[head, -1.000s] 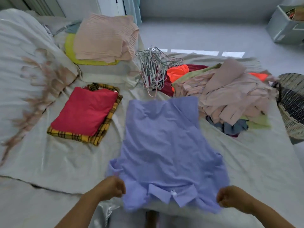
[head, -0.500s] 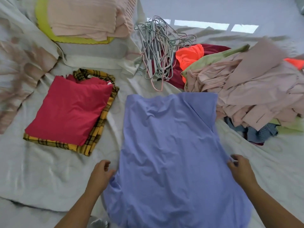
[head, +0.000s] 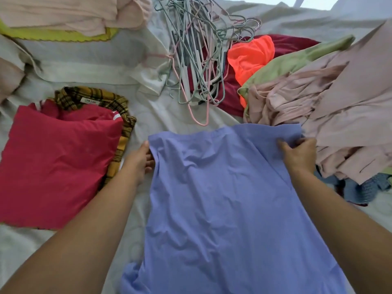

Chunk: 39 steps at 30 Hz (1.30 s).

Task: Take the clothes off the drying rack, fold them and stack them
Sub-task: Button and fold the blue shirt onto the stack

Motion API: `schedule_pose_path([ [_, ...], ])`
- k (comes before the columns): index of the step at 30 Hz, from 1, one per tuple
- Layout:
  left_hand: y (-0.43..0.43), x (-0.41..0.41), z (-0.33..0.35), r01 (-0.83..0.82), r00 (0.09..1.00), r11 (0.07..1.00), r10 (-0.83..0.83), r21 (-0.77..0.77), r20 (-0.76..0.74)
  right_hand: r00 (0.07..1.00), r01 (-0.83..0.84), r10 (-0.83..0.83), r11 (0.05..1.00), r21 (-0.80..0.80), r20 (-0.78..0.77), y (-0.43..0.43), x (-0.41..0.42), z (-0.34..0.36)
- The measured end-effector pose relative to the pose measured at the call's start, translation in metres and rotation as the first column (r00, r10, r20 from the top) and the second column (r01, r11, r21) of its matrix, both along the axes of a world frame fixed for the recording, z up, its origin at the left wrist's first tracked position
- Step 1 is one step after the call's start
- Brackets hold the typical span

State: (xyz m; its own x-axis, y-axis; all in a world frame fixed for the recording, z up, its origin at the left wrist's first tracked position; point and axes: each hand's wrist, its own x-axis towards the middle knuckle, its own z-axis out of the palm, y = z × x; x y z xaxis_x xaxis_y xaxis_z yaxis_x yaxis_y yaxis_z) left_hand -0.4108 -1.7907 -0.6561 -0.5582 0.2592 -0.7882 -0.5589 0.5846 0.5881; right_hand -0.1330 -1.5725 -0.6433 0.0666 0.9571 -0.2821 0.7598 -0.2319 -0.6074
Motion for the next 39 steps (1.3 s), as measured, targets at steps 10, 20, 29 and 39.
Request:
schedule_pose_path([
  [10,0.021,-0.034,0.009,-0.024,0.998,0.999,0.026,0.034,-0.05,0.992,-0.095,0.106,0.983,0.157,-0.067,0.035,0.024,0.032],
  [20,0.069,-0.061,0.012,-0.035,0.975,0.988,0.066,0.149,-0.21,0.958,-0.251,0.281,0.925,0.287,-0.066,0.094,0.003,0.037],
  [29,-0.018,-0.018,-0.009,0.17,0.921,0.984,-0.18,-0.059,-0.346,0.924,-0.344,0.374,0.903,0.258,-0.075,0.072,0.023,0.017],
  [39,-0.205,0.116,0.016,0.395,0.9,0.86,-0.433,-0.324,-0.05,0.997,-0.063,0.058,0.99,-0.125,-0.044,-0.067,0.192,-0.016],
])
